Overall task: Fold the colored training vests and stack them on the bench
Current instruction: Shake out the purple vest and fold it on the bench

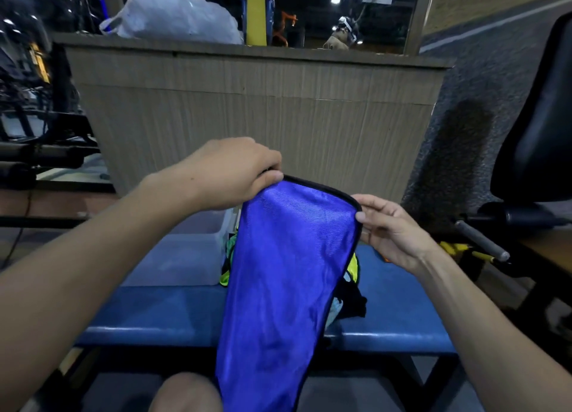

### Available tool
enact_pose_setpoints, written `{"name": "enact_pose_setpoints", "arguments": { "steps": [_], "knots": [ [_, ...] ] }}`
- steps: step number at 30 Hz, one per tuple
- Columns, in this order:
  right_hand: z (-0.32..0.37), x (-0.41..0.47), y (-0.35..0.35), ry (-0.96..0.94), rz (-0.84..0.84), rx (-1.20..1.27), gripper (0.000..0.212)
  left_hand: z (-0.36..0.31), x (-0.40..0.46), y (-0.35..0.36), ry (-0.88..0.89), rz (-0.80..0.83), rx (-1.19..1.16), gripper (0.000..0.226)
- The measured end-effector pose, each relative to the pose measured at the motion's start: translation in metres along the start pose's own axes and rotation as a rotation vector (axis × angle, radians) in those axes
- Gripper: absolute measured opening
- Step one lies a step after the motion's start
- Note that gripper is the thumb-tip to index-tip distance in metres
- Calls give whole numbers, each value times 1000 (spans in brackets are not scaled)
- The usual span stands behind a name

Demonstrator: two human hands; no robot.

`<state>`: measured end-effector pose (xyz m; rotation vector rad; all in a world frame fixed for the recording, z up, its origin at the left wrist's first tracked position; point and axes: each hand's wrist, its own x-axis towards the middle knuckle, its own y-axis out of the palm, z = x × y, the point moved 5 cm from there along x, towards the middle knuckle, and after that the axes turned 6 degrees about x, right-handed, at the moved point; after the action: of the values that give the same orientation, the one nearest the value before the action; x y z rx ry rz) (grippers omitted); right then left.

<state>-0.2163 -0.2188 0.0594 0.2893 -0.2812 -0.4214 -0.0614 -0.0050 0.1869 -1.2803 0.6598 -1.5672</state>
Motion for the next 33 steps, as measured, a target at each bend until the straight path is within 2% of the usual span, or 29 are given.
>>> {"name": "enact_pose_setpoints", "arguments": {
  "steps": [3,5,9,11,13,16,18,22,25,27,31,32,33],
  "knots": [
    [5,3,3,-59,-23,6,44,1,-2,6,-80,7,184,26],
    [12,4,7,-90,-37,20,33,1,-4,14,-127,91,304,35],
    [22,7,15,-94,-7,-63,35,-2,-7,29,-166,292,356,33],
    [27,8,15,-98,-13,-119,33,0,-6,28,-180,274,277,28],
    [32,8,13,-87,-19,-199,36,6,-6,28,-173,187,155,26],
    [40,7,3,-66,-29,-315,44,7,-9,28,-151,56,2,39],
    [41,7,0,-49,-25,-355,38,4,-8,25,-131,-38,-59,41],
    [35,6,-3,-3,-15,-350,37,-1,0,7,-129,-143,-294,22],
    [19,-4,-13,67,10,-286,53,-10,4,-14,-129,-241,-419,12],
    [7,-16,-26,83,8,-218,60,-24,8,-20,-87,-231,-520,10],
    [-7,-51,-65,118,-47,-123,75,-67,17,-2,36,-85,-833,9],
    [-3,-61,-74,121,-52,-122,73,-77,18,5,42,-56,-926,10],
    [4,-70,-82,116,-55,-138,61,-87,20,11,32,-29,-1029,11]
  ]
}}
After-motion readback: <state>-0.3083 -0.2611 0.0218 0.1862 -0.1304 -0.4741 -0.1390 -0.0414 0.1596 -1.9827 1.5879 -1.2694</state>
